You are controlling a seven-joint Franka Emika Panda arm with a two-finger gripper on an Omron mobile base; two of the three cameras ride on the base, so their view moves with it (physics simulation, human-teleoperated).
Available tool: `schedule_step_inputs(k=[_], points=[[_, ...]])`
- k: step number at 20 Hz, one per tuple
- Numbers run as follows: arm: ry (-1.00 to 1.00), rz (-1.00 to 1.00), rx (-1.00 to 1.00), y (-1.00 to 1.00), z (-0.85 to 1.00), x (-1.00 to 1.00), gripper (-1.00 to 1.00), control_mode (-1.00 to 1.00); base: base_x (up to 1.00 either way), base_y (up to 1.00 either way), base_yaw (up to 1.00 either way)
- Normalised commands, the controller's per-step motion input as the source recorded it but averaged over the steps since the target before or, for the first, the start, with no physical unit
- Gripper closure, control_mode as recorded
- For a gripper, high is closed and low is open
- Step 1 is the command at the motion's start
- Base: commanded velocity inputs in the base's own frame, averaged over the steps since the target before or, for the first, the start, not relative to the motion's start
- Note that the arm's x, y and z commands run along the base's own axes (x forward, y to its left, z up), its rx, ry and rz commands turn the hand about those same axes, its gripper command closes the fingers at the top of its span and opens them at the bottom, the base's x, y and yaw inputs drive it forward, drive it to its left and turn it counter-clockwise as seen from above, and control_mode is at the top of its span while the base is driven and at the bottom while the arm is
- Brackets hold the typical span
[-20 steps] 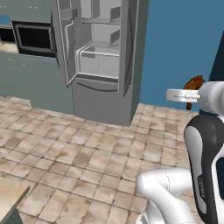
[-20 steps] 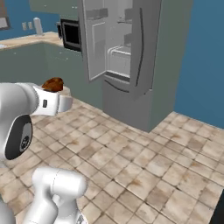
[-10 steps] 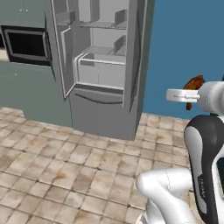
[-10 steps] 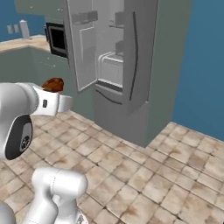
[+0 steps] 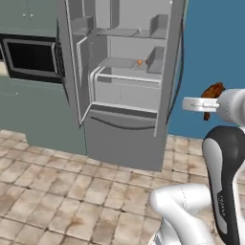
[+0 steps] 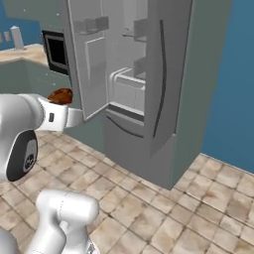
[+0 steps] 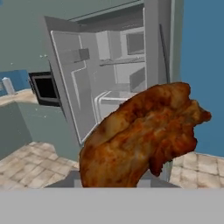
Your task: Transport the chicken drumstick and carrot to the fridge. Place the chicken drumstick on the rack containing meat and place the carrot on the rack containing the vegetable, ensuring meats and vegetables are on different racks.
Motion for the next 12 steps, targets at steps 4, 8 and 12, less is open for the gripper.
schedule_step_inputs(k=[4, 8, 12], points=[[0.00, 0.00, 0.00, 0.00, 0.00, 0.00, 1.00, 1.00, 1.00, 0.71, -0.05], [0.00, 0.00, 0.00, 0.00, 0.00, 0.00, 1.00, 1.00, 1.00, 0.76, -0.15], [0.00, 0.00, 0.00, 0.00, 0.00, 0.00, 1.00, 1.00, 1.00, 0.83, -0.48]])
